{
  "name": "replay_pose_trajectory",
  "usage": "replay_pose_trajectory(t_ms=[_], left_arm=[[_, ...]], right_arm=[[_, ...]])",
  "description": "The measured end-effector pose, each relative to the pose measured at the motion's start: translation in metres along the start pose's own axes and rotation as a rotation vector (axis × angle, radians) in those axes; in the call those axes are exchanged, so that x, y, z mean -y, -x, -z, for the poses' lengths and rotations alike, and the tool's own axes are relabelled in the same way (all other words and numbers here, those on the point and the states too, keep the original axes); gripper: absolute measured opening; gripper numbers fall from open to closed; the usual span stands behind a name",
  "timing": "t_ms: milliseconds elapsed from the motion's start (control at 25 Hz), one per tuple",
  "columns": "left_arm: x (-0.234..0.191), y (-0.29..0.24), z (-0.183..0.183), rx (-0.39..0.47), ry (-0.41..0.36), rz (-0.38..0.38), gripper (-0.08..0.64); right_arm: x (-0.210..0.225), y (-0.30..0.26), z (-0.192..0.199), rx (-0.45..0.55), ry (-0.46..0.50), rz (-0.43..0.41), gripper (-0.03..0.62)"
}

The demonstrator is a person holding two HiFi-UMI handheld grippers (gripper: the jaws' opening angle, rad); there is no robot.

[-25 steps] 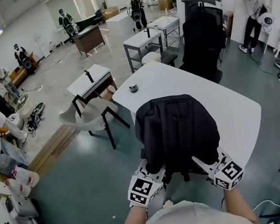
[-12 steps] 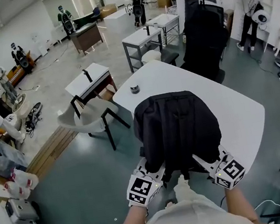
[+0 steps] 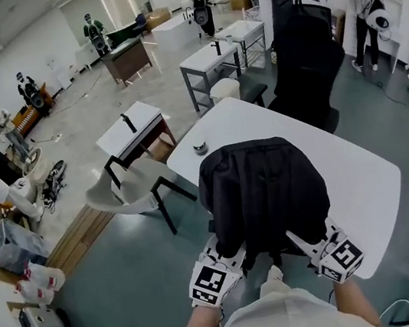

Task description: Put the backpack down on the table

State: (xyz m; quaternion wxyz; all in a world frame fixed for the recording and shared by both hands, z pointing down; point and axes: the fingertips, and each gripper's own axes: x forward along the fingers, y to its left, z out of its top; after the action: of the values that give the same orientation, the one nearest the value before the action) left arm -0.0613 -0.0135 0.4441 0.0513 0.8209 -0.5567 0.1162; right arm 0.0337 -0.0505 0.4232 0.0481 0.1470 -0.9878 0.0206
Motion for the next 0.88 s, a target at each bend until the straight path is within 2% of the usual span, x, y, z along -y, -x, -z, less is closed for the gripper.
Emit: replay_pose_trajectory(t_ms=[280, 600, 880], left_arm=[[-0.038, -0.048, -0.015, -0.003, -0.006, 0.008, 0.066], [-0.068, -0.092, -0.043, 0.030, -0.030, 0.018, 0.067], [-0.098, -0.108, -0.056, 0.059, -0.052, 0.059, 0.066]], right_arm=[[0.052, -0.032, -0.008, 0.005, 0.004, 0.008, 0.167], [0.101, -0.053, -0.029, 0.025, 0.042, 0.027, 0.167], [0.117, -0.078, -0.043, 0.041, 0.070, 0.071, 0.167]])
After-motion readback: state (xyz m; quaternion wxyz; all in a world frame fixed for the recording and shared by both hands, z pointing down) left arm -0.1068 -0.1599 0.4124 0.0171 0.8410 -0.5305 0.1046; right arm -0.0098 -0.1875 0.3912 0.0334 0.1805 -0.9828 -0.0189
